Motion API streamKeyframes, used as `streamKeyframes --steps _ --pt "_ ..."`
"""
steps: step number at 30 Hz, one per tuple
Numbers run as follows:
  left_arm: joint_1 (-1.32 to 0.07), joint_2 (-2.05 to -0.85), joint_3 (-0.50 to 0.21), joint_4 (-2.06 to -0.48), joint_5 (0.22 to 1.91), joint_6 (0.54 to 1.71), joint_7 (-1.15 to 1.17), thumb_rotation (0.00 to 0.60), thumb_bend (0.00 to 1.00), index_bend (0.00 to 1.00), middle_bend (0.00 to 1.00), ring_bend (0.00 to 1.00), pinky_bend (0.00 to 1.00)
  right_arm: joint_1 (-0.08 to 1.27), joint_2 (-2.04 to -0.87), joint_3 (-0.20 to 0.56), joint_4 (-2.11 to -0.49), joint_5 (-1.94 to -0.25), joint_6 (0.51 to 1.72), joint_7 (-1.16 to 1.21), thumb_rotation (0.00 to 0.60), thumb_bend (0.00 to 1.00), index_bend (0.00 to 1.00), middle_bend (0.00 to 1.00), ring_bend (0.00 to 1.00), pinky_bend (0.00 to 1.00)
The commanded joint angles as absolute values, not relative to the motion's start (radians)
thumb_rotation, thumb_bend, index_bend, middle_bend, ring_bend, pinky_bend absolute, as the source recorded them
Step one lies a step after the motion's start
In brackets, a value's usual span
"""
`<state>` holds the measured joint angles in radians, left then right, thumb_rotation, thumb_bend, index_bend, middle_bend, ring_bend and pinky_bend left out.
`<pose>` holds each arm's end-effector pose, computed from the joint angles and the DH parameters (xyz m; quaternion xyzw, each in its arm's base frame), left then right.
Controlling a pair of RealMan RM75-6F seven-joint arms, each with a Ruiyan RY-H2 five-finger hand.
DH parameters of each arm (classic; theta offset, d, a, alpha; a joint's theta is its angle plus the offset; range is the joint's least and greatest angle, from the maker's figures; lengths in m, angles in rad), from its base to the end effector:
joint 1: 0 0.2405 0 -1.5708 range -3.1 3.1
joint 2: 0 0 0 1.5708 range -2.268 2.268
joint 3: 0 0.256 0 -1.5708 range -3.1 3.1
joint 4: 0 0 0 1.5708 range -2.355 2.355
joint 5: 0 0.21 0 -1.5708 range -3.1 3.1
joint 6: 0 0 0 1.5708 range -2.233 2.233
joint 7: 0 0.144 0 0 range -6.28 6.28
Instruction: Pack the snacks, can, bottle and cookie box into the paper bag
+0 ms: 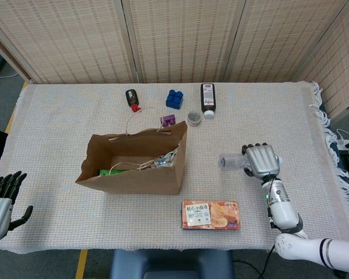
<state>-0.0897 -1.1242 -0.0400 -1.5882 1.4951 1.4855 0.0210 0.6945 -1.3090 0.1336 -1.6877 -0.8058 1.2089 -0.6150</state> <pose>-0.3158 0.1809 0.1588 -0.6018 -0.3781 -0.3760 0.5946 -0.2022 -0.3405 0.0768 0.6721 -0.3625 0.2780 0.5827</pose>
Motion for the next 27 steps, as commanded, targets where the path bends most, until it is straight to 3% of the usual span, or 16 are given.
streamKeyframes --steps 1,7,14,22,27 --pt "-0.09 -1.125 -0.04 -1.588 1.495 1.485 0.022 0.6 0.36 0.04 0.0 0.0 0.0 0.671 -1.279 0.233 -1.717 -0.808 1.295 -0.548 0.6 0.39 0.7 0.6 0.63 0.74" --pt "-0.091 -1.124 -0.041 -1.59 1.494 1.483 0.023 0.6 0.36 0.04 0.0 0.0 0.0 0.684 -1.276 0.414 -1.744 -0.76 1.396 -0.456 0.6 0.39 0.69 0.6 0.63 0.74" --pt "-0.094 -1.124 -0.042 -1.591 1.493 1.48 0.024 0.6 0.36 0.04 0.0 0.0 0.0 0.769 -1.392 0.627 -1.788 -0.694 1.491 -0.341 0.6 0.39 0.69 0.6 0.63 0.74" --pt "-0.096 -1.124 -0.044 -1.589 1.489 1.475 0.012 0.6 0.36 0.04 0.0 0.0 0.0 0.94 -1.595 0.804 -1.808 -0.625 1.557 -0.24 0.6 0.39 0.68 0.6 0.62 0.74" --pt "-0.096 -1.122 -0.043 -1.585 1.493 1.476 -0.005 0.6 0.36 0.04 0.0 0.0 0.0 1.016 -1.685 0.837 -1.817 -0.641 1.571 -0.179 0.6 0.39 0.66 0.6 0.61 0.73"
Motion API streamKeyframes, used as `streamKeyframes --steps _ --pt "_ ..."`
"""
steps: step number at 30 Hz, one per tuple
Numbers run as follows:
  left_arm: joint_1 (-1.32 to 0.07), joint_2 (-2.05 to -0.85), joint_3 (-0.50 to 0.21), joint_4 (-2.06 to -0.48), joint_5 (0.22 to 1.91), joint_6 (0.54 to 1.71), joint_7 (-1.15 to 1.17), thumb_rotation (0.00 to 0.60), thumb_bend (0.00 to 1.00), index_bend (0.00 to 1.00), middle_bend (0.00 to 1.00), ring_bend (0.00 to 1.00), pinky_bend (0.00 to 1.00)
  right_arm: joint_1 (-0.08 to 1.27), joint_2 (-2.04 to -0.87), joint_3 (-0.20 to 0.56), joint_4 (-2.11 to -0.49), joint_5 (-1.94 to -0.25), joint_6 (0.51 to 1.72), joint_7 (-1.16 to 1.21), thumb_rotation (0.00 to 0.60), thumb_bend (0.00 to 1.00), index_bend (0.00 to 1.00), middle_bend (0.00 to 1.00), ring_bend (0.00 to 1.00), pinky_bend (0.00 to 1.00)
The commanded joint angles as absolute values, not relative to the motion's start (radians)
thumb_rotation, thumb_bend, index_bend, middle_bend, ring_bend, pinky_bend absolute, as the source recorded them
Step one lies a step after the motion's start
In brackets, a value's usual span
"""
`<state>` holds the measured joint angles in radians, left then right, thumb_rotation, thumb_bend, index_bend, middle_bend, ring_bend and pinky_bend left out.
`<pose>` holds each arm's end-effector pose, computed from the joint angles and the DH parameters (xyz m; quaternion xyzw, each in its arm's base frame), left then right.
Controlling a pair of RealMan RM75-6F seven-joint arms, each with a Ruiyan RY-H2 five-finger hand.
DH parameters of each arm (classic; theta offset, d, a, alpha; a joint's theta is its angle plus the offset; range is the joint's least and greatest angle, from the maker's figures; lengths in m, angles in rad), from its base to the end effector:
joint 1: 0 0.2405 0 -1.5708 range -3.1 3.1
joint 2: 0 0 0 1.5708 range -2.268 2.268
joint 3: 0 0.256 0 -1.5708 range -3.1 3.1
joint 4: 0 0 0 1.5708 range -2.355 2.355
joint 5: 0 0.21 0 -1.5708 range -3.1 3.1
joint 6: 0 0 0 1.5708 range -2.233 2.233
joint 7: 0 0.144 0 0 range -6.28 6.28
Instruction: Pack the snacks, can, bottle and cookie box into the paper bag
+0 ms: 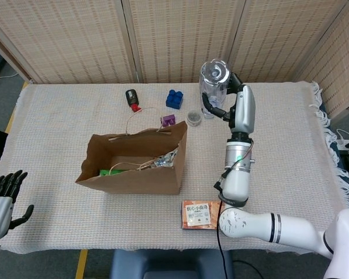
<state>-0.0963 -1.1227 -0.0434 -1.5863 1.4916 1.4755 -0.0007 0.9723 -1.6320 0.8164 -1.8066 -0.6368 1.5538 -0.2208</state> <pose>-0.3158 0.1837 0.1588 -0.5996 -0.3844 -0.3809 0.5896 0.0131 -0.3870 0.1236 0.2876 -0.5429 0.7017 0.3608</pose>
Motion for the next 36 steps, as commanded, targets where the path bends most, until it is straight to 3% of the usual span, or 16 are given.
streamKeyframes --steps 1,20,30,36 --pt "-0.095 -1.121 -0.042 -1.584 1.495 1.477 -0.008 0.6 0.36 0.04 0.0 0.0 0.0 1.029 -1.702 0.835 -1.82 -0.653 1.571 -0.167 0.6 0.39 0.66 0.6 0.61 0.73" --pt "-0.09 -1.123 -0.04 -1.582 1.497 1.485 -0.007 0.6 0.36 0.04 0.0 0.0 0.0 1.108 -1.817 0.859 -1.924 -0.644 1.536 -0.082 0.6 0.39 0.64 0.6 0.59 0.72" --pt "-0.09 -1.123 -0.039 -1.581 1.498 1.485 -0.012 0.6 0.36 0.04 0.0 0.0 0.0 1.111 -1.822 0.828 -1.922 -0.701 1.542 -0.107 0.6 0.39 0.63 0.6 0.59 0.72" --pt "-0.088 -1.122 -0.038 -1.58 1.498 1.486 -0.015 0.6 0.36 0.04 0.0 0.0 0.0 1.107 -1.804 0.855 -1.958 -0.717 1.582 -0.149 0.6 0.39 0.63 0.6 0.58 0.72"
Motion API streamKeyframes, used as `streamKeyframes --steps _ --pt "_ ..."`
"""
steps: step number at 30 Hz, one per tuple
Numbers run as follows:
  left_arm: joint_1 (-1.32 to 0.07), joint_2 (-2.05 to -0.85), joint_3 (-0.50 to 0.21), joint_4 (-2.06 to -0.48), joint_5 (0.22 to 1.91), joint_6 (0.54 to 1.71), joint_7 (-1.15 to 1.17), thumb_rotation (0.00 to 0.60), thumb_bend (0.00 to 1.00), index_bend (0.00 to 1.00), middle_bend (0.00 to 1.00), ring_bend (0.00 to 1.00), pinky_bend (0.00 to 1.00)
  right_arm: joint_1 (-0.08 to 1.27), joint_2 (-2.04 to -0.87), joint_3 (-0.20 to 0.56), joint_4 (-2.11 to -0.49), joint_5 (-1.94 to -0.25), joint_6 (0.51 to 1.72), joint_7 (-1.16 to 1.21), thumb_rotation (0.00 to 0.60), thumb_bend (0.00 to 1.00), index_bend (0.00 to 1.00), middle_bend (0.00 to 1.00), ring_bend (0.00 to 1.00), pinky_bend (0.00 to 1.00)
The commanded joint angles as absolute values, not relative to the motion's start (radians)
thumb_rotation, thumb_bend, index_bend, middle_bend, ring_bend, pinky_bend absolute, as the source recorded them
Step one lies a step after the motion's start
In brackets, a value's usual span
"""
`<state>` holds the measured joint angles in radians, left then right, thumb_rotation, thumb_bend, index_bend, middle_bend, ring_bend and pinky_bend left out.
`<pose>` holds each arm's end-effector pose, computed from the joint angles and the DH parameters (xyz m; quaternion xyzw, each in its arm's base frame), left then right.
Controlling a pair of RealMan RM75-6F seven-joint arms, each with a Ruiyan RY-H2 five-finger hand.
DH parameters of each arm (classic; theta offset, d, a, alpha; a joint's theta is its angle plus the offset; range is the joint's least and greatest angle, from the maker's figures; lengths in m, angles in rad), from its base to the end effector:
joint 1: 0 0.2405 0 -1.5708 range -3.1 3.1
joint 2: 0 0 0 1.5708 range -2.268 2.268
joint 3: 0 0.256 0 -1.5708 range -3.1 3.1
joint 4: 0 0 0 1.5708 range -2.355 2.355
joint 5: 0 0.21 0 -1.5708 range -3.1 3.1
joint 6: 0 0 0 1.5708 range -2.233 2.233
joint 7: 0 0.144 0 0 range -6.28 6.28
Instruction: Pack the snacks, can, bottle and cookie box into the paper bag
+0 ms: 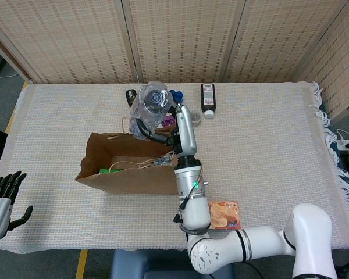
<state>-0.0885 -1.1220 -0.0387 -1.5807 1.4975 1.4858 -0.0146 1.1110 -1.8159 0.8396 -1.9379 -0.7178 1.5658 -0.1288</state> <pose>-0.3174 0.1803 0.1600 -0.5972 -0.3860 -0.3834 0.5894 0.1020 -0.3318 0.0879 0.2949 -0.5914 0.7331 0.1608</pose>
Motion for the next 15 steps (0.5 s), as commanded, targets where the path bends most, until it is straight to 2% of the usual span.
streamKeyframes --steps 1,8,15 --pt "-0.088 -1.122 -0.038 -1.58 1.498 1.486 -0.015 0.6 0.36 0.04 0.0 0.0 0.0 1.104 -1.797 0.862 -1.968 -0.722 1.593 -0.16 0.6 0.39 0.63 0.6 0.58 0.72" --pt "-0.088 -1.123 -0.039 -1.583 1.498 1.487 -0.006 0.6 0.36 0.04 0.0 0.0 0.0 1.078 -1.759 0.886 -2.023 -0.733 1.603 -0.17 0.6 0.39 0.63 0.6 0.58 0.72" --pt "-0.088 -1.124 -0.04 -1.586 1.495 1.487 0.001 0.6 0.36 0.04 0.0 0.0 0.0 1.076 -1.758 0.875 -2.034 -0.743 1.595 -0.158 0.6 0.39 0.62 0.6 0.58 0.72"
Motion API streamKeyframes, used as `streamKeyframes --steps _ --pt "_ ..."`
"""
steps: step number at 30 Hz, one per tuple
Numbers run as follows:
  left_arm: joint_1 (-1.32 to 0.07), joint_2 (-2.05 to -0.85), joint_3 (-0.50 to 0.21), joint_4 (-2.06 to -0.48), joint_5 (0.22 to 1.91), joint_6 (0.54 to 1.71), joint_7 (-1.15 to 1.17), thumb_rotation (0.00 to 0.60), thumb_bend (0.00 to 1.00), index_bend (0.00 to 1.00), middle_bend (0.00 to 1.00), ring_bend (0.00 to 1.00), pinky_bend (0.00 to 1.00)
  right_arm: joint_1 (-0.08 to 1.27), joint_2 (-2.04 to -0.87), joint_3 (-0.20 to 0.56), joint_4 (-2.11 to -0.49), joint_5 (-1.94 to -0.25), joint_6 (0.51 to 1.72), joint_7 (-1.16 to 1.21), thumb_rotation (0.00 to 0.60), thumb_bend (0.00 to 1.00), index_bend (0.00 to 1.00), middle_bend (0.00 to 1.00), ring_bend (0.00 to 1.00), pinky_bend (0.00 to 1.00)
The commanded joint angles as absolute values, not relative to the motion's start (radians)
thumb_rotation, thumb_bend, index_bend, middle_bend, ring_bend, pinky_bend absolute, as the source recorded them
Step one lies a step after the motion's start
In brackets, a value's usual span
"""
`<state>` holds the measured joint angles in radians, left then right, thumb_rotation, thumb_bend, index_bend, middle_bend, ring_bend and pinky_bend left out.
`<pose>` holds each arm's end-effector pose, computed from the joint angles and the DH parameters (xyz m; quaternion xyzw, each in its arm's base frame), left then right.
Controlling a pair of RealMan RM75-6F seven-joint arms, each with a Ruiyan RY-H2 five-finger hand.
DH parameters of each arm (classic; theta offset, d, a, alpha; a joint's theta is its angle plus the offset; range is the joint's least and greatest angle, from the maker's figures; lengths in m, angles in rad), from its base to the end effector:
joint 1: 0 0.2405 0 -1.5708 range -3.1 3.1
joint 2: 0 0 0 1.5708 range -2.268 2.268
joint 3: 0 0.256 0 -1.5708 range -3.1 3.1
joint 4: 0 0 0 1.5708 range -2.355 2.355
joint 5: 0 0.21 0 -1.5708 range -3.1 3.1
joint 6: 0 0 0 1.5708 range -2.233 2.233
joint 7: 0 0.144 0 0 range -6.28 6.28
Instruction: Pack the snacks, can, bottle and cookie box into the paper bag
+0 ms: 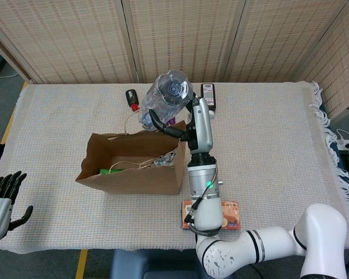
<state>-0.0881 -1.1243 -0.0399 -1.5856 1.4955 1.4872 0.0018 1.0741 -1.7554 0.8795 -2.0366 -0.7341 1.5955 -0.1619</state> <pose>-0.3164 0.1804 0.1592 -0.5980 -0.3831 -0.3810 0.5920 0.0968 -0.3263 0.1204 0.2811 -0.5717 0.7543 0.1587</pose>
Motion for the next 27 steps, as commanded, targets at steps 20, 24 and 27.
streamKeyframes --steps 20,24,27 --pt "-0.085 -1.122 -0.038 -1.581 1.498 1.489 -0.015 0.6 0.36 0.04 0.0 0.0 0.0 1.087 -1.832 0.727 -1.924 -0.666 1.528 -0.217 0.6 0.39 0.57 0.6 0.55 0.71" --pt "-0.085 -1.122 -0.038 -1.581 1.498 1.489 -0.016 0.6 0.36 0.04 0.0 0.0 0.0 1.081 -1.832 0.716 -1.922 -0.656 1.51 -0.23 0.6 0.39 0.54 0.59 0.52 0.66" --pt "-0.085 -1.122 -0.038 -1.581 1.499 1.489 -0.015 0.6 0.36 0.04 0.0 0.0 0.0 1.074 -1.817 0.702 -1.939 -0.635 1.473 -0.251 0.6 0.39 0.37 0.49 0.39 0.51"
